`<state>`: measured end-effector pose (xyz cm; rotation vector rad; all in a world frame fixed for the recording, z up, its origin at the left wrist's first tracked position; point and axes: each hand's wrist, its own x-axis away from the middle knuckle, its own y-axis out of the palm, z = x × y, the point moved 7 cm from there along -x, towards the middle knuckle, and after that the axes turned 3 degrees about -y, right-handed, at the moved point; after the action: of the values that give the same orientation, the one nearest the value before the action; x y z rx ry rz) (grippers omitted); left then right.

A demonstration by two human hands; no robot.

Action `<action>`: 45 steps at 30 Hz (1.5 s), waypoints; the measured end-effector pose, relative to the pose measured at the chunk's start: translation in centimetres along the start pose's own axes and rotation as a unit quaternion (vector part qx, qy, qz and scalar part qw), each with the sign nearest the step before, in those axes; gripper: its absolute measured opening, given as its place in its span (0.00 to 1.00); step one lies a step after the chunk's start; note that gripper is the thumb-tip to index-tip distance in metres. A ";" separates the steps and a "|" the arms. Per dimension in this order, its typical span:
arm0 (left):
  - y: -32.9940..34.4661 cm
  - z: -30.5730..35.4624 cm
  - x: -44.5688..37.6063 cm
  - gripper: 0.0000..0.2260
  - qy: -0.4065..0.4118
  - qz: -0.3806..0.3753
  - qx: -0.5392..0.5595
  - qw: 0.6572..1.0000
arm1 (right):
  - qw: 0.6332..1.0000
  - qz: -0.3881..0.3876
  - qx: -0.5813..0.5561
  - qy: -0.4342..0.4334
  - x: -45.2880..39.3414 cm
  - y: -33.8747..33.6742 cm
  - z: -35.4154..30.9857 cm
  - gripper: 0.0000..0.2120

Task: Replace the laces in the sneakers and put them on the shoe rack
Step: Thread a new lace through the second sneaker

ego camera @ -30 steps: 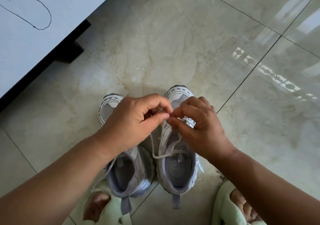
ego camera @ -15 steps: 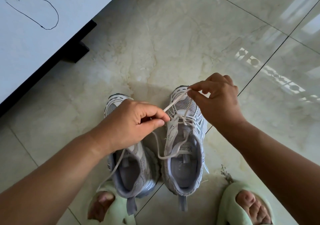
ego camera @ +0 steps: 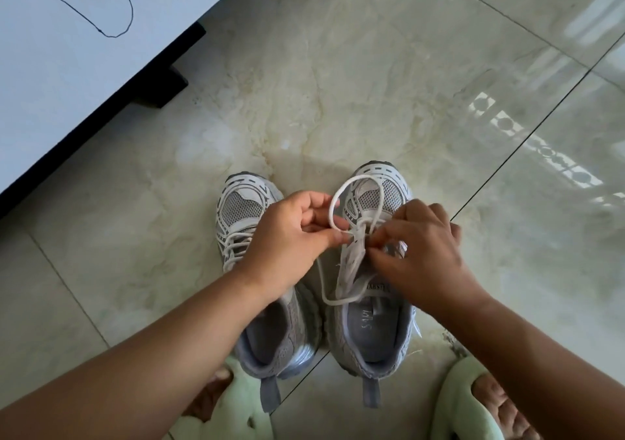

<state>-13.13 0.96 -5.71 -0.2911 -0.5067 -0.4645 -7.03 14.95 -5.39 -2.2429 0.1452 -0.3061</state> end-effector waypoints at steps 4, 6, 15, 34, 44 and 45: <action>-0.1 -0.3 0.1 0.11 -0.008 0.009 0.021 1.000 | 1.000 0.003 -0.029 0.011 0.2 0.5 0.1 0.04; 0.3 -0.3 0.1 0.10 -0.008 -0.004 0.024 1.000 | 0.999 0.002 -0.033 0.017 0.2 0.6 0.1 0.04; 0.5 0.1 -0.2 0.11 0.069 0.057 -0.116 0.989 | 0.997 0.014 -0.070 0.041 0.3 0.7 0.4 0.04; 1.8 1.4 0.9 0.07 0.060 -0.025 -0.203 0.977 | 0.993 0.060 -0.105 0.012 0.0 0.9 0.4 0.03; 3.6 1.5 1.5 0.16 0.090 -0.002 -0.381 0.920 | 0.981 0.061 -0.179 -0.051 0.9 -2.1 1.5 0.04; 3.3 1.4 1.6 0.14 0.093 0.014 -0.375 0.922 | 0.983 0.073 -0.167 -0.037 1.1 -2.5 2.3 0.04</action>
<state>-10.84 3.76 -4.22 -0.9804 -0.1160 -0.6415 -5.32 18.07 -4.67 -2.5538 0.3411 -0.1244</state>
